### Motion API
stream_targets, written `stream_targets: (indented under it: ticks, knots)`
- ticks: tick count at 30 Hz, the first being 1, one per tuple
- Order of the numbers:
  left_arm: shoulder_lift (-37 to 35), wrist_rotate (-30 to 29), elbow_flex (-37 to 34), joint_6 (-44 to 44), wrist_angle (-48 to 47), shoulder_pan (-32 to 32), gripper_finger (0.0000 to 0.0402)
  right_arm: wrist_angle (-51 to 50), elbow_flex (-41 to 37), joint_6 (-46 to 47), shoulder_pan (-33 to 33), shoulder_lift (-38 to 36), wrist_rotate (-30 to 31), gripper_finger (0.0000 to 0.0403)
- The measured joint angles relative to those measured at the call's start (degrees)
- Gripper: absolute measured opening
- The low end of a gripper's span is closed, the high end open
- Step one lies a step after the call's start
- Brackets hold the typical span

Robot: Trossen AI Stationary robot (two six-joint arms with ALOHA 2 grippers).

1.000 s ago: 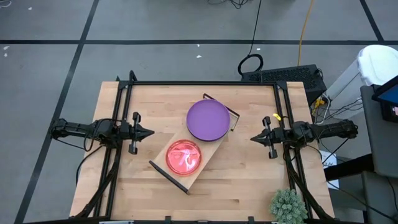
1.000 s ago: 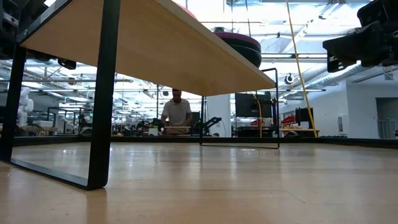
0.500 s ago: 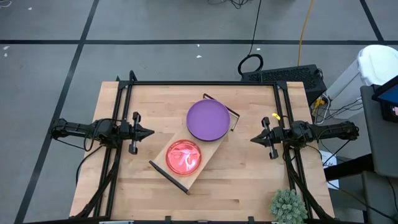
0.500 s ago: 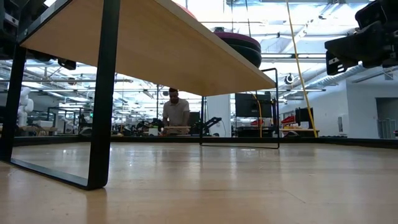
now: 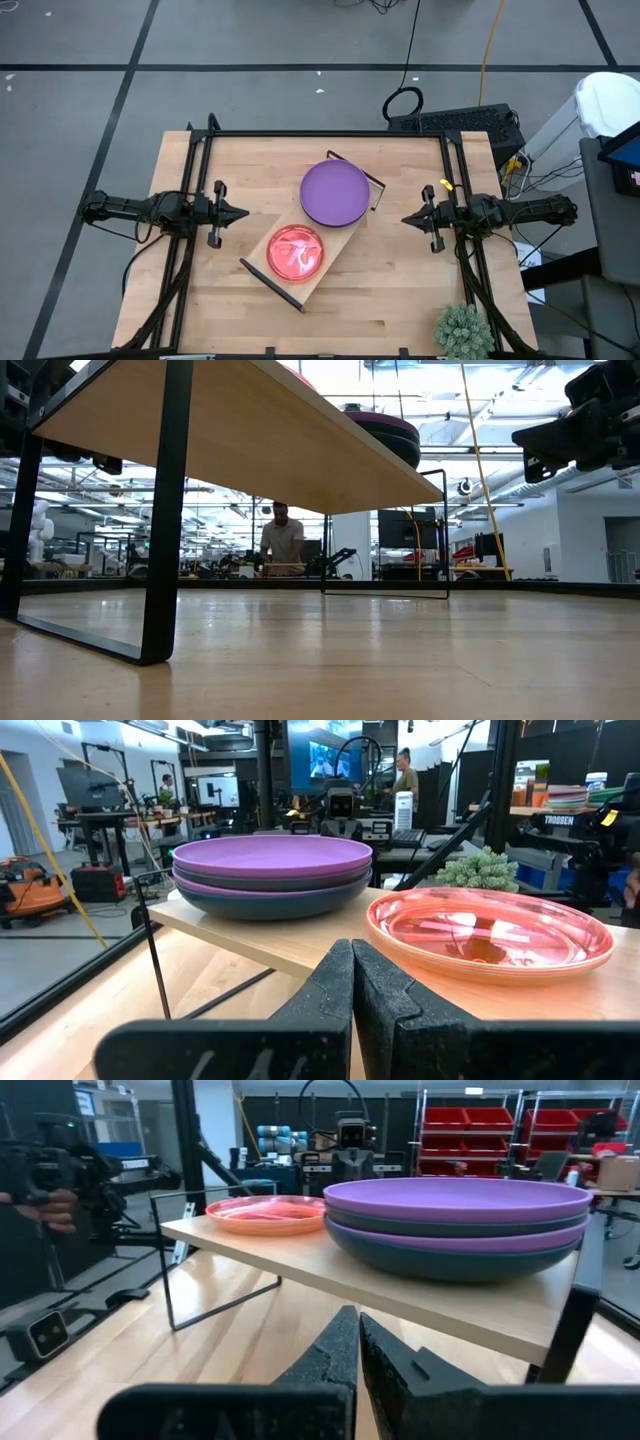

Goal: Place and stack plates onto a shelf
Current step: Return to Home Position

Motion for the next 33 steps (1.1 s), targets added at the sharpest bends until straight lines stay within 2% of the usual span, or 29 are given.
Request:
stream_targets:
  ticks: [5,13,33]
  knots:
    - [0.0,0.1,0.0,-0.1,0.1,0.0,0.0001,0.8,0.0,0.5,0.0,0.0,0.3,0.0]
    - [0.0,1.6,0.0,0.6,0.2,0.0,0.0001,9.0,0.0,0.5,0.0,0.0,0.7,0.0]
    - [0.0,4.9,0.0,2.0,-0.2,1.0,0.0001,9.7,0.0,0.5,0.0,0.0,0.4,0.0]
